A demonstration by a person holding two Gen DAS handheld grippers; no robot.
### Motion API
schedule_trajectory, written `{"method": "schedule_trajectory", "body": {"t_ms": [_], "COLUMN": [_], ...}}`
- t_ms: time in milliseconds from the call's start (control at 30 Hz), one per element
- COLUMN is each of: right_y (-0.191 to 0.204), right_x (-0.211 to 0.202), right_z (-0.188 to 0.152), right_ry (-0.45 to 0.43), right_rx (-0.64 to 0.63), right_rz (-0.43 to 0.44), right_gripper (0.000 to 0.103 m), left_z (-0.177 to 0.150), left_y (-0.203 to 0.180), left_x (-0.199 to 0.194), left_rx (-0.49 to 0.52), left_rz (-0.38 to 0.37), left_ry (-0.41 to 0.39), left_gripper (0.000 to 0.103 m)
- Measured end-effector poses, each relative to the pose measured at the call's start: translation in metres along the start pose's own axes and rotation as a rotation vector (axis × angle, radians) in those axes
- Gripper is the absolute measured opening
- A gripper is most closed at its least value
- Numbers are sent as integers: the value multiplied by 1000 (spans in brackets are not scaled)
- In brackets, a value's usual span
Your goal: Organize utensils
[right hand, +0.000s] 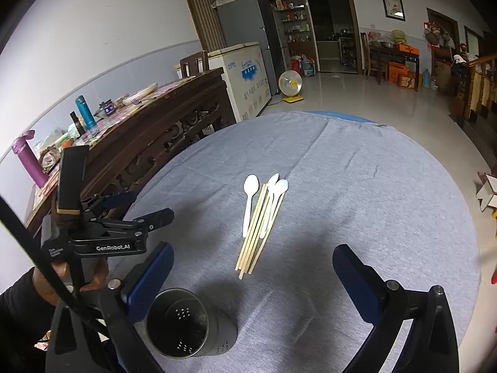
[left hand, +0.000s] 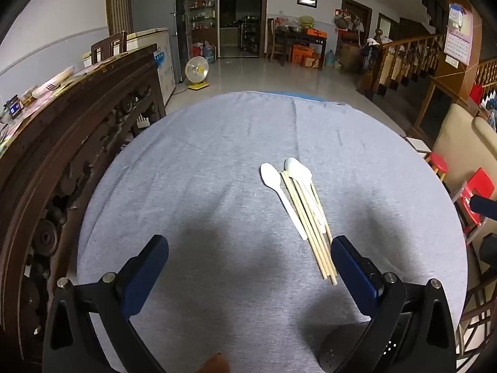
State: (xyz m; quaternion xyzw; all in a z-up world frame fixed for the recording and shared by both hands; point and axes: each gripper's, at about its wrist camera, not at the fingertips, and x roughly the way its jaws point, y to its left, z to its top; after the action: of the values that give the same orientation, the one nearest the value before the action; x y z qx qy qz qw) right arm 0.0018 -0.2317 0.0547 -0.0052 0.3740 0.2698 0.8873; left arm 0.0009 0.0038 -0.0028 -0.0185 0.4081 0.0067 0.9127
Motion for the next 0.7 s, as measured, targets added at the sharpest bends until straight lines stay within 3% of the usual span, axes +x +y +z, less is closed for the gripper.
{"method": "schedule_trajectory", "body": {"t_ms": [700], "right_y": [4], "right_x": [0], "right_z": [4], "right_ry": [3], "right_rx": [-6], "right_rz": [-1], "right_gripper": [103], "left_z": [-1], "left_y": [4], "left_x": [2], "left_rx": [-4], "left_rz": [-10], "left_ry": [23], "left_gripper": [103]}}
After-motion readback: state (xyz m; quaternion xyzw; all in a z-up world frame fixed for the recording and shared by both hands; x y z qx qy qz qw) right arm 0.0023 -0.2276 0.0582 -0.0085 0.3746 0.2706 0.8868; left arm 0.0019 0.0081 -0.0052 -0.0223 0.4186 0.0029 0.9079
